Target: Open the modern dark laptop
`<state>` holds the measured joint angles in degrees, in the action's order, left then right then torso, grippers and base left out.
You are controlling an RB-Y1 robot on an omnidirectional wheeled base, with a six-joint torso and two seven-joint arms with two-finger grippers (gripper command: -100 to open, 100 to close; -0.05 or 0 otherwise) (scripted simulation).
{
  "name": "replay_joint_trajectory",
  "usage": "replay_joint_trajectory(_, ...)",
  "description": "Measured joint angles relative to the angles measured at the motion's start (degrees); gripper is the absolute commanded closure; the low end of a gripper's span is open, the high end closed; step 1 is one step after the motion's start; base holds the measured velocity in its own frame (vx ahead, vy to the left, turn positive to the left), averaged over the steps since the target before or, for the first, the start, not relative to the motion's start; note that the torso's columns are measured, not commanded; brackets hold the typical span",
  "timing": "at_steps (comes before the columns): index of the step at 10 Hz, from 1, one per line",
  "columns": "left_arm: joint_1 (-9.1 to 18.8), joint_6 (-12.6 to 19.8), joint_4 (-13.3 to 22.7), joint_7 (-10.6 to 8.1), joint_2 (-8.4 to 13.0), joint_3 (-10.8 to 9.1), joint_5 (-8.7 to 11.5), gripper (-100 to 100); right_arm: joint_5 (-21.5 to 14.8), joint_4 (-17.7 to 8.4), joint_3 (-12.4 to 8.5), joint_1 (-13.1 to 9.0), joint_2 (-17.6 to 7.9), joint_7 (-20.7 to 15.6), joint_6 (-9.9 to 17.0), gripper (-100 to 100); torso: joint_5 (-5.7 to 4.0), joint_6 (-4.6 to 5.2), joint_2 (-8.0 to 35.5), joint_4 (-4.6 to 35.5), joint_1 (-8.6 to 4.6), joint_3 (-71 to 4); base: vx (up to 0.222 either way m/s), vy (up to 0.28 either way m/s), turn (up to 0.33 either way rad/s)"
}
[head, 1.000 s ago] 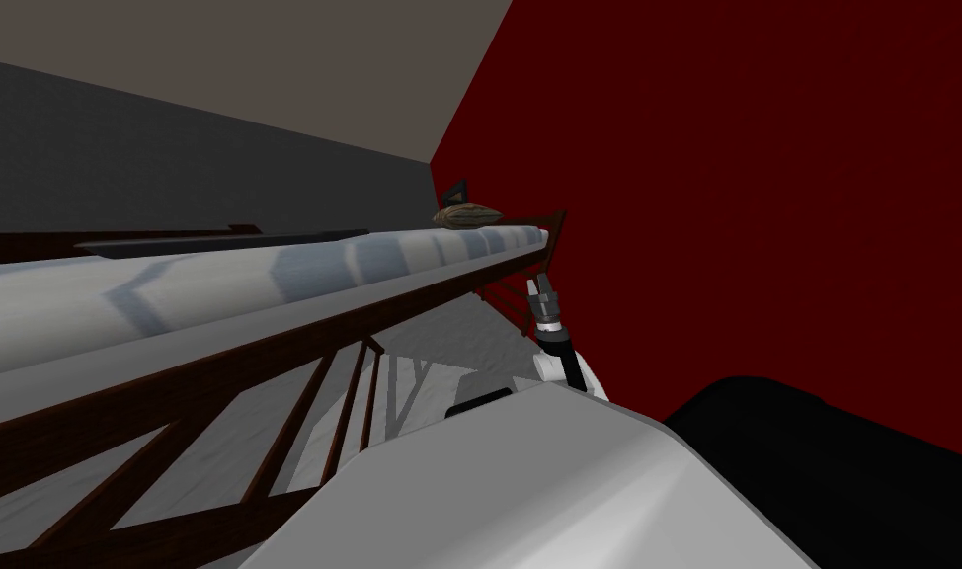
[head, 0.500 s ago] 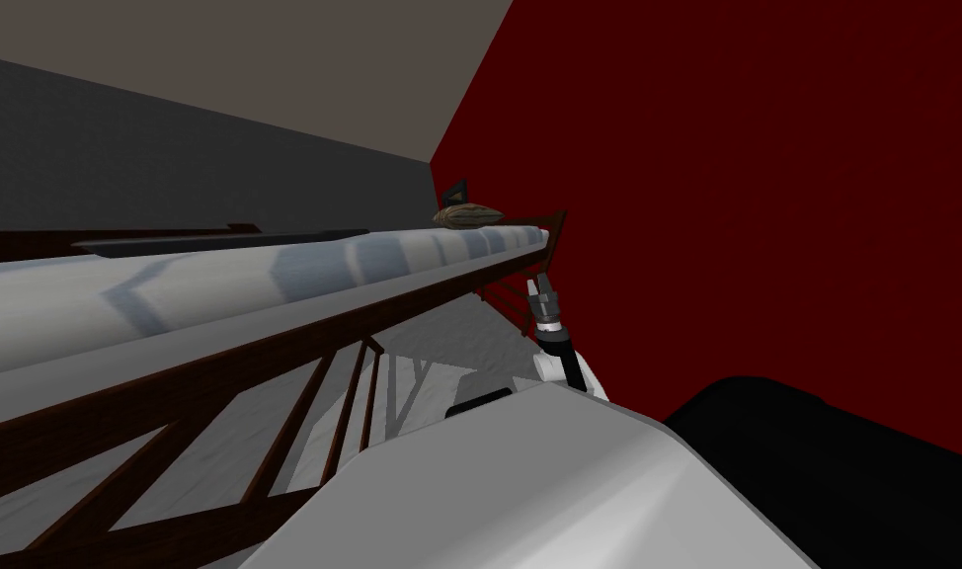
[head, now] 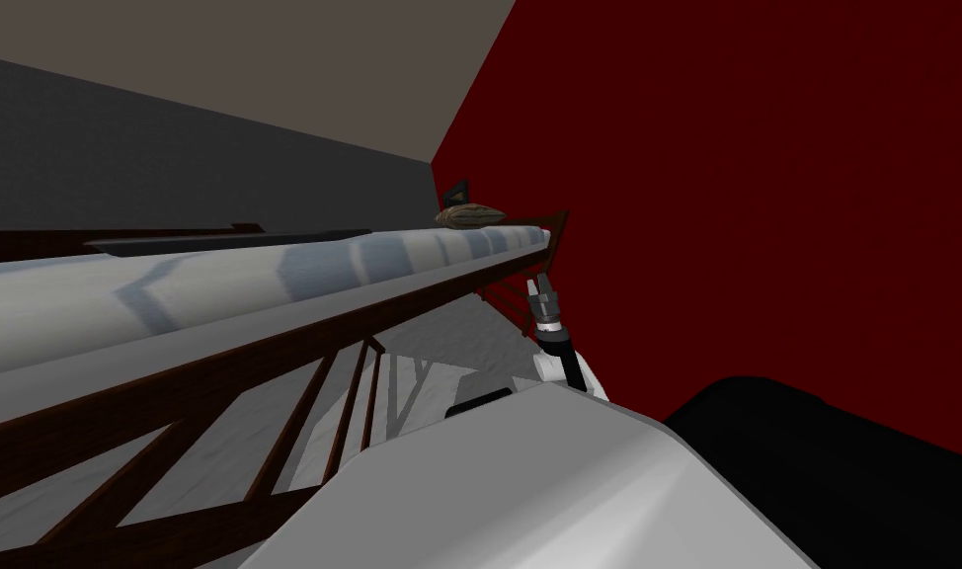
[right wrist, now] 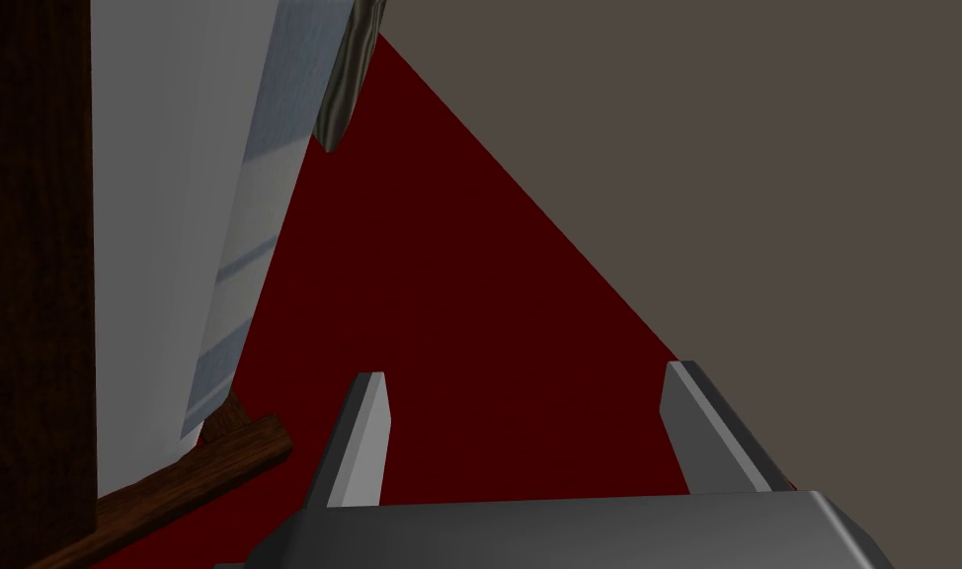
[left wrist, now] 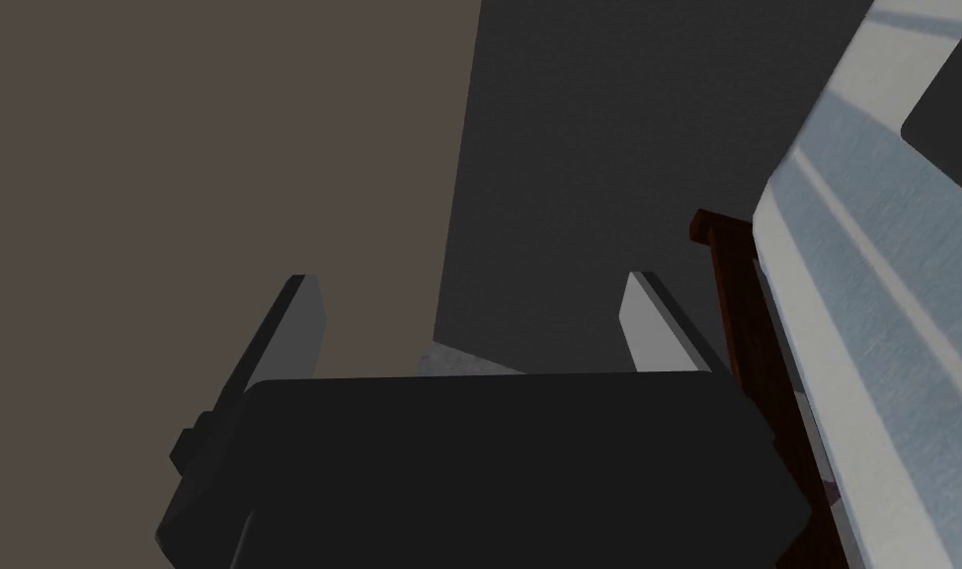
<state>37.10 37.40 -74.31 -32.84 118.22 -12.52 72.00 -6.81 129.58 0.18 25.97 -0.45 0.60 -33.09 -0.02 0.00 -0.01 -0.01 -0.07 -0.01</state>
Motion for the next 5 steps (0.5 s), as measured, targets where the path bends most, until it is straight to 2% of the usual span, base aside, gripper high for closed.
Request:
replay_joint_trajectory(1, -1.49, -0.34, -0.13, -1.86, 1.64, 0.68, 2.38, -100, 0.0, 0.0, 0.0, 0.0, 0.0, 0.0, 0.0, 0, 0.0, -0.01, 0.02, 0.02, -0.02, 0.02, 0.0, 0.0, 0.0)
replay_joint_trajectory(2, -0.97, 0.57, -0.24, -1.95, 1.5, 0.85, 4.49, -100, 0.0, 0.0, 0.0, 0.0, 0.0, 0.0, 0.0, 0, 0.02, -0.01, 0.04, 0.02, 0.03, 0.03, 0.007, 0.016, 0.033)
replay_joint_trajectory(4, -2.93, -1.55, -1.77, -6.06, 4.29, 4.74, 6.28, -100, 0.0, 0.0, 0.0, 0.0, 0.0, 0.0, 0.0, 0, 0.06, 0.0, -0.01, 0.0, 0.16, 0.0, 0.007, 0.019, 0.006)
replay_joint_trajectory(5, -4.57, -2.9, -1.16, -7.57, 5.76, 6.6, 7.9, -100, 0.0, 0.0, 0.0, 0.0, 0.0, 0.0, 0.0, 0, 0.05, 0.0, -0.01, 0.0, 0.13, -0.01, 0.001, 0.005, -0.001)
